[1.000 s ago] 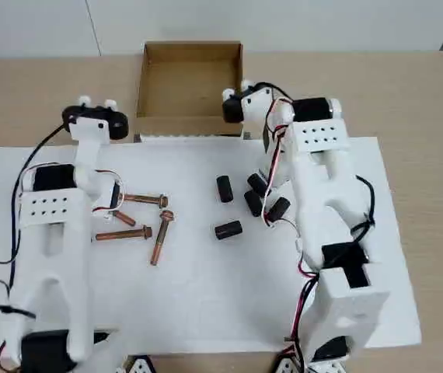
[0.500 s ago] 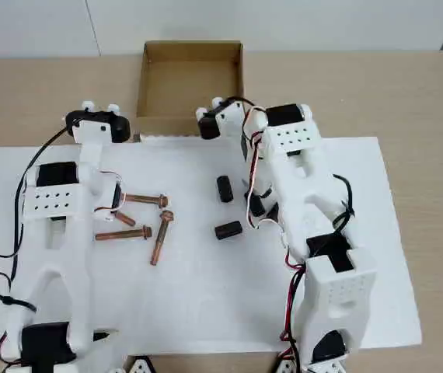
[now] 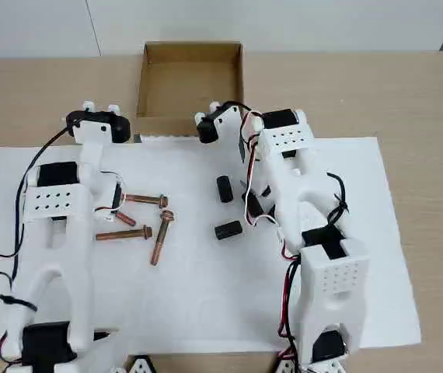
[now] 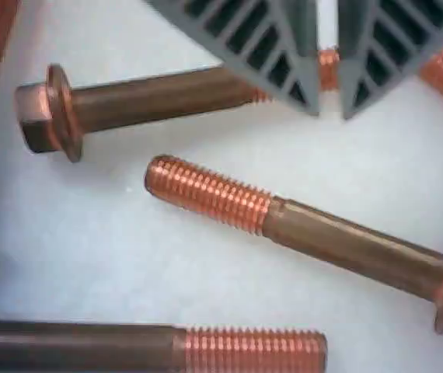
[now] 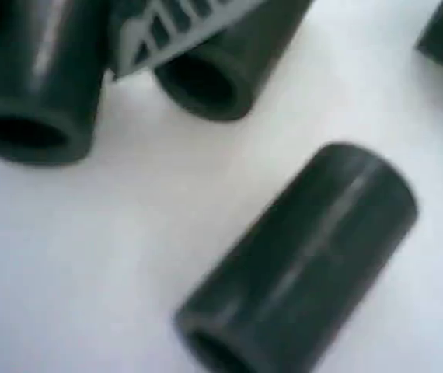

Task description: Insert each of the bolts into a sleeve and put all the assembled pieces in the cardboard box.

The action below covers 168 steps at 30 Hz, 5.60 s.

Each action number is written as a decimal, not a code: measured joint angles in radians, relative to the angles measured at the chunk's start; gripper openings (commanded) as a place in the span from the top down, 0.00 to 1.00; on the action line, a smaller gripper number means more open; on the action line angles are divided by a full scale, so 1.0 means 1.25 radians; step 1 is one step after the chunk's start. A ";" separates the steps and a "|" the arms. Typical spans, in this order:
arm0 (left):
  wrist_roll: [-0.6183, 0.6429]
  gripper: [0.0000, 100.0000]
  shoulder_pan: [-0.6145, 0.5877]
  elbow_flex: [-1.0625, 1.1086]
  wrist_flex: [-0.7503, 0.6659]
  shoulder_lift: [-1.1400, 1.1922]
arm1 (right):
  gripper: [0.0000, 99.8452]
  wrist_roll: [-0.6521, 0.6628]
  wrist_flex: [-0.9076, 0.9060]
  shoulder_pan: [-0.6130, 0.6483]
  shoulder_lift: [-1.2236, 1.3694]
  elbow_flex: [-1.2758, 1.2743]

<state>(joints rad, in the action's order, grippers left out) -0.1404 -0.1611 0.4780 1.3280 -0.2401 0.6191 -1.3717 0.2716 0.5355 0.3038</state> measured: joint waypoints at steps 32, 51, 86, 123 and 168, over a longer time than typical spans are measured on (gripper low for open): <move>0.000 0.99 0.000 0.014 0.000 0.000 | 0.85 0.022 0.018 -0.028 0.055 0.016; 0.000 0.99 0.000 0.014 0.000 0.000 | 1.00 0.038 0.014 -0.043 0.058 0.026; -0.004 0.99 0.020 -0.416 0.254 0.168 | 1.00 -0.189 -0.270 -0.110 -0.579 -0.242; -0.822 0.99 0.124 -0.597 0.315 0.551 | 0.99 -0.193 -0.166 -0.259 -0.676 -0.489; -0.838 0.92 0.157 -0.667 0.315 0.691 | 0.99 -0.193 -0.166 -0.259 -0.676 -0.489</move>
<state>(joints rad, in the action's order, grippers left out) -1.1884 0.0353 -0.3552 1.7223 0.6237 0.3782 -1.5789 -0.0522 -0.3099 -0.3069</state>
